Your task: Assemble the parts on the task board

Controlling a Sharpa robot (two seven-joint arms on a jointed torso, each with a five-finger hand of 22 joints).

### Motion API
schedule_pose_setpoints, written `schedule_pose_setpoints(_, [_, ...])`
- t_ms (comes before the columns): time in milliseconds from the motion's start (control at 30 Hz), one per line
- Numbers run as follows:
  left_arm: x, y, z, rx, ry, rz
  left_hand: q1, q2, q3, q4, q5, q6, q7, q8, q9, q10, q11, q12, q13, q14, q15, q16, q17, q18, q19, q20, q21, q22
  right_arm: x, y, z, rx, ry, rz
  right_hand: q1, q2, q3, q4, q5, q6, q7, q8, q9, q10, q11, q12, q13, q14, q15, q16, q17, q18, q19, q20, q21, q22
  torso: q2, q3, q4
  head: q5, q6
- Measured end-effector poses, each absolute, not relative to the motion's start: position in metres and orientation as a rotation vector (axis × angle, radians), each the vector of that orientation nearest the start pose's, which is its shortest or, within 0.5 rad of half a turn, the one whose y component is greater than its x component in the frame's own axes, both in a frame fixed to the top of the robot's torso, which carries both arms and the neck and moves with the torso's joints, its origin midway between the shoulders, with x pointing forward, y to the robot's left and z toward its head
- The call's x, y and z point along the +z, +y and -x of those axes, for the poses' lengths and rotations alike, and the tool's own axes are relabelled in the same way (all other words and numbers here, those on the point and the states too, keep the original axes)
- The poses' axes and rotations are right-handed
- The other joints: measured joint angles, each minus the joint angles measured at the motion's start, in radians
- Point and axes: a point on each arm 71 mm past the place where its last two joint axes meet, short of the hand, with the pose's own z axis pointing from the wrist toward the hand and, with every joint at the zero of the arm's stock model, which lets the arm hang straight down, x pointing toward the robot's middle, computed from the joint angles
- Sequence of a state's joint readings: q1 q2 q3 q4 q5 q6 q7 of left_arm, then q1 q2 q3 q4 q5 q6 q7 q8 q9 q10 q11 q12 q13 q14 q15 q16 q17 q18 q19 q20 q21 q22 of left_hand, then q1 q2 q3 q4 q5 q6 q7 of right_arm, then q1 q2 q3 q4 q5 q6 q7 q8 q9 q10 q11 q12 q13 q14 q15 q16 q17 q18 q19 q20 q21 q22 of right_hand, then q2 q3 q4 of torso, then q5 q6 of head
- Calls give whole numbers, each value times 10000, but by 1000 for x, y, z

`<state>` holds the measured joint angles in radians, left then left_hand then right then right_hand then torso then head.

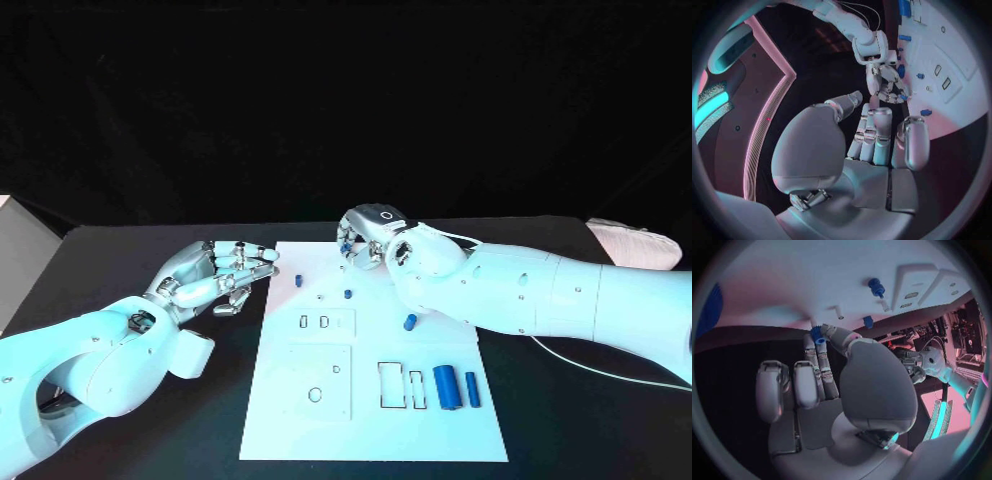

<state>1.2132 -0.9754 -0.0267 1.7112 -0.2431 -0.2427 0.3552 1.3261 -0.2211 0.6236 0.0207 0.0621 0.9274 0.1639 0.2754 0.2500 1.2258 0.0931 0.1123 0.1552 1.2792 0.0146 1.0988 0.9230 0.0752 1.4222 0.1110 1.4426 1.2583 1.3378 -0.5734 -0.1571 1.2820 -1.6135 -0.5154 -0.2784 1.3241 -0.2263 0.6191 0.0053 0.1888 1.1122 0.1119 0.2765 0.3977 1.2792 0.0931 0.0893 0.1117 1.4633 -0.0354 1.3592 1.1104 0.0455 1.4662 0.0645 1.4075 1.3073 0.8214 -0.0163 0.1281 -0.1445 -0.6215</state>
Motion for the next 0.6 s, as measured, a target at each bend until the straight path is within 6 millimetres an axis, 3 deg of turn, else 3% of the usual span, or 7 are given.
schedule_pose_setpoints(600, [-149, 210, -452, -15989, 15393, 8075, 0, 0, 0, 0, 0, 0, 0, 0, -2, 0, 0, 0, -2, -36, 35, 0, 1, 0, 0, 0, 0, 1, -148, -142, -539, 4356, 13990, 2272, -3, 3, -15, -10, -1, -75, 10, 45, 29, 0, 0, -3, 146, 14, 14, 0, -20, 0, 0, 0, 0, 7, 66, 2, 12, -2, -55])
